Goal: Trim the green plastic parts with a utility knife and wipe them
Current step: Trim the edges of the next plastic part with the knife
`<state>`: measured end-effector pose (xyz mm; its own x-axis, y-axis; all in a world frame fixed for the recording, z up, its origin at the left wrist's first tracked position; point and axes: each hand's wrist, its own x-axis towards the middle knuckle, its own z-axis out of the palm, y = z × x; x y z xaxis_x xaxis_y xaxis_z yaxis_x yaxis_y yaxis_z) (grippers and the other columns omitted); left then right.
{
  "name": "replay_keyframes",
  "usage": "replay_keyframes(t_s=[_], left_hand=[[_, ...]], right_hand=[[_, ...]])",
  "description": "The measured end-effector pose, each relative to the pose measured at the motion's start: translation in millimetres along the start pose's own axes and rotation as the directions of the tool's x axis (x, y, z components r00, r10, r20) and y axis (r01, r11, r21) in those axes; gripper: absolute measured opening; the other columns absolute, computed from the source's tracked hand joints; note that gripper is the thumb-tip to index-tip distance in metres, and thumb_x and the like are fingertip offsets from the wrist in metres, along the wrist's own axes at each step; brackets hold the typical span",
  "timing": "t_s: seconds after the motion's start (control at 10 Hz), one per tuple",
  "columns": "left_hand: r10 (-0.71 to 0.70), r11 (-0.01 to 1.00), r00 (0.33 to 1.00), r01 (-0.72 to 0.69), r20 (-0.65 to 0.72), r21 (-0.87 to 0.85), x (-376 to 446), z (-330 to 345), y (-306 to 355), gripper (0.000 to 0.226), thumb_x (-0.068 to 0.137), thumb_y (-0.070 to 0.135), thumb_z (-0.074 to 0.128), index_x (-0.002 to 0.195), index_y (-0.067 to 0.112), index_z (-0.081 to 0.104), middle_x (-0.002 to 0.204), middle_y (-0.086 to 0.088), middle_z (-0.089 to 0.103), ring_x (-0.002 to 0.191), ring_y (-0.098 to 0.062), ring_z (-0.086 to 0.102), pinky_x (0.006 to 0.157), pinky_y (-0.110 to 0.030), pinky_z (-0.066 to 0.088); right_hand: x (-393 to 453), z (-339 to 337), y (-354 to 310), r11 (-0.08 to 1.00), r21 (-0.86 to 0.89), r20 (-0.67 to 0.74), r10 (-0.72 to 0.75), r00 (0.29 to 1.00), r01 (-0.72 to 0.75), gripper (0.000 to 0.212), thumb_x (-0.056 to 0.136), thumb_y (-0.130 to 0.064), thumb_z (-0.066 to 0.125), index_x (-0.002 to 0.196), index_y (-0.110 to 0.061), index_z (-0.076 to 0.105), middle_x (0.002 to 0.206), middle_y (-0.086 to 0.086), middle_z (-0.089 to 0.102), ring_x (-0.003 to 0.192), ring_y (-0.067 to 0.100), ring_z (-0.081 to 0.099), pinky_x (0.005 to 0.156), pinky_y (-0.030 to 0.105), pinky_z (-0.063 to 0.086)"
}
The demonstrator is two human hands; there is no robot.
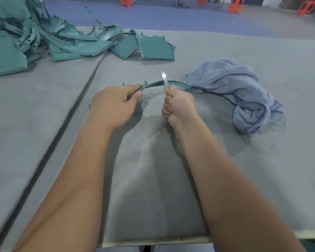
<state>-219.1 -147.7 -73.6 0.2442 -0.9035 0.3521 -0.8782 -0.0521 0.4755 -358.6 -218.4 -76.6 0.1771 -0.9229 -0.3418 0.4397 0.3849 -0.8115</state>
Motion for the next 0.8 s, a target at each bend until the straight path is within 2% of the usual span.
replay_keyframes(t_s=[0.2, 0.3, 0.4, 0.5, 0.6, 0.7, 0.8], left_hand=[[-0.006, 0.999, 1.000, 0.006, 0.007, -0.035, -2.3, -1.7, 0.7, 0.034, 0.099, 0.037, 0.048, 0.131, 0.036, 0.059, 0.131, 0.004, 0.062, 0.124, -0.021, 0.054, 0.096, -0.041, 0.047], [-0.021, 0.999, 1.000, 0.021, 0.008, -0.046, -3.4, -3.0, 1.5, 0.033, 0.098, 0.039, 0.048, 0.130, 0.037, 0.059, 0.129, 0.006, 0.063, 0.120, -0.019, 0.056, 0.094, -0.039, 0.048], [-0.039, 0.995, 0.999, 0.038, -0.004, -0.093, -4.6, -5.8, 1.3, 0.032, 0.098, 0.039, 0.050, 0.127, 0.039, 0.060, 0.126, 0.007, 0.065, 0.114, -0.018, 0.059, 0.092, -0.039, 0.049], [-0.037, 0.995, 0.999, 0.036, -0.010, -0.096, -4.7, -7.0, 0.6, 0.031, 0.097, 0.039, 0.050, 0.127, 0.038, 0.061, 0.118, 0.005, 0.070, 0.105, -0.022, 0.062, 0.084, -0.035, 0.049], [-0.044, 0.992, 0.998, 0.039, -0.039, -0.122, -4.5, -7.9, -0.6, 0.031, 0.097, 0.039, 0.052, 0.125, 0.037, 0.063, 0.113, 0.005, 0.071, 0.103, -0.022, 0.062, 0.082, -0.035, 0.048], [-0.047, 0.991, 0.997, 0.039, -0.062, -0.129, -3.9, -7.0, -2.5, 0.031, 0.096, 0.040, 0.051, 0.125, 0.038, 0.063, 0.107, 0.004, 0.072, 0.098, -0.023, 0.062, 0.080, -0.035, 0.048], [-0.042, 0.996, 0.995, 0.035, -0.090, -0.078, -1.5, -3.4, -2.9, 0.033, 0.097, 0.042, 0.049, 0.128, 0.037, 0.060, 0.118, 0.003, 0.069, 0.109, -0.024, 0.060, 0.089, -0.037, 0.048]], right_hand=[[0.4, 2.0, -0.5, 0.996, 0.071, -0.043, 0.057, 0.997, -0.054, 0.039, 0.103, -0.021, 0.043, 0.065, -0.013, 0.045, 0.040, -0.006, 0.030, 0.028, 0.005, 0.018, 0.032, 0.016, 0.014], [1.3, 1.0, 1.0, 0.998, 0.068, -0.116, 0.025, 0.993, -0.018, 0.037, 0.103, -0.018, 0.041, 0.067, -0.013, 0.042, 0.044, -0.004, 0.032, 0.026, 0.005, 0.020, 0.031, 0.014, 0.016], [5.8, -7.8, -0.7, 0.992, 0.123, -0.115, 0.044, 0.992, -0.030, 0.036, 0.102, -0.016, 0.034, 0.065, -0.016, 0.033, 0.061, -0.001, 0.029, 0.023, 0.004, 0.027, 0.029, 0.014, 0.025], [8.5, -14.2, -2.1, 0.987, 0.160, -0.162, 0.050, 0.986, -0.023, 0.038, 0.102, -0.014, 0.031, 0.064, -0.015, 0.030, 0.062, 0.001, 0.028, 0.023, 0.004, 0.029, 0.029, 0.015, 0.027], [6.4, -9.5, -2.1, 0.976, 0.219, -0.194, 0.048, 0.980, -0.004, 0.038, 0.102, -0.010, 0.028, 0.064, -0.014, 0.030, 0.050, 0.000, 0.034, 0.020, 0.005, 0.029, 0.027, 0.013, 0.025], [8.4, -5.8, -5.2, 0.923, 0.383, -0.181, 0.095, 0.979, -0.019, 0.040, 0.104, -0.016, 0.026, 0.064, -0.017, 0.030, 0.048, -0.003, 0.033, 0.024, 0.007, 0.025, 0.029, 0.013, 0.017], [2.4, -4.3, -5.6, 0.994, 0.017, -0.272, -0.097, 0.957, 0.106, 0.031, 0.094, -0.009, 0.038, 0.064, -0.015, 0.036, 0.058, 0.001, 0.035, 0.043, 0.015, 0.028, 0.041, 0.021, 0.022]])
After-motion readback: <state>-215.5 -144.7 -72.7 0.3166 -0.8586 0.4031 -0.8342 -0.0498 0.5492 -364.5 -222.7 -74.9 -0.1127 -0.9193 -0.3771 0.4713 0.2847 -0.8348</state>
